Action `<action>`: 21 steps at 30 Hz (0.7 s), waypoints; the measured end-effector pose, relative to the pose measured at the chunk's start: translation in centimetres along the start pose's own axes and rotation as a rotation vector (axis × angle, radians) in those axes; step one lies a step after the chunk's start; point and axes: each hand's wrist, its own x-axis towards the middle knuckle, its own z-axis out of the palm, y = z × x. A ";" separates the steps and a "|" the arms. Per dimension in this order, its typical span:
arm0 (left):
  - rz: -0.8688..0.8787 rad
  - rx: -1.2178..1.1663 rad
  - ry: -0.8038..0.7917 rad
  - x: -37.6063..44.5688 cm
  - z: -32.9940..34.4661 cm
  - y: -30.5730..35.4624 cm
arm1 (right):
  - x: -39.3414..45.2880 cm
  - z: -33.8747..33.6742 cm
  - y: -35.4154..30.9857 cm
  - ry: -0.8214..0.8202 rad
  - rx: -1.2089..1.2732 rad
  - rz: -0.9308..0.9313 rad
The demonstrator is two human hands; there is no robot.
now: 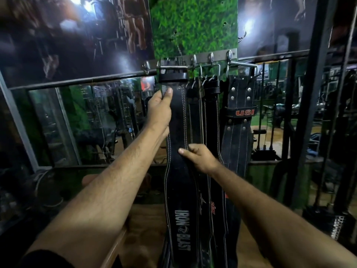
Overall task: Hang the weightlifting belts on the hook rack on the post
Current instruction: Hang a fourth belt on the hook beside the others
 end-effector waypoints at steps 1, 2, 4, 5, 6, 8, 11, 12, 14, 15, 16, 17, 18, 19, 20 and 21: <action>-0.023 -0.013 0.011 0.2 -0.5 -0.2 | -0.8 0.0 1.1 -0.072 -0.064 0.056; -0.038 -0.027 0.024 0.5 -1.0 -0.3 | -1.4 -0.2 2.3 -0.132 -0.160 0.108; -0.064 -0.024 0.034 0.8 -1.7 -0.3 | -1.6 -0.4 3.9 -0.162 -0.209 0.144; -0.086 -0.025 0.033 0.9 -1.9 -0.4 | -1.5 -0.3 3.1 -0.122 -0.166 0.136; -0.101 -0.041 0.024 0.8 -2.0 -0.7 | -1.0 -0.1 1.6 -0.075 -0.094 0.106; -0.125 -0.058 0.005 0.3 -1.8 -1.2 | 0.7 0.2 -2.3 -0.003 0.113 0.027; -0.130 -0.105 0.027 1.0 -1.6 -1.3 | 2.4 0.9 -5.4 0.055 0.276 -0.090; -0.129 -0.121 0.037 1.3 -1.6 -1.0 | 2.4 1.3 -5.2 0.072 0.292 -0.114; -0.132 -0.138 0.046 2.4 -1.9 -0.8 | 1.9 2.4 -2.8 0.096 0.315 -0.108; -0.146 -0.136 0.044 2.7 -2.0 -1.0 | 1.5 3.1 -1.3 0.097 0.322 -0.095; -0.161 -0.129 0.063 2.7 -2.3 -1.3 | 1.0 3.6 0.1 0.085 0.325 -0.079; -0.180 -0.126 0.087 2.4 -2.3 -1.5 | 0.4 4.0 1.5 0.057 0.306 -0.043; -0.194 -0.130 0.105 1.9 -2.5 -1.6 | -0.5 4.2 2.9 0.027 0.265 0.007; -0.195 -0.139 0.127 2.0 -2.7 -1.8 | -1.5 4.2 4.3 -0.008 0.190 0.076; -0.188 -0.133 0.124 1.7 -2.8 -1.2 | -2.8 3.9 5.5 -0.059 0.088 0.161; -0.171 -0.116 0.129 1.7 -3.1 -1.0 | -4.3 3.6 6.6 -0.132 -0.054 0.252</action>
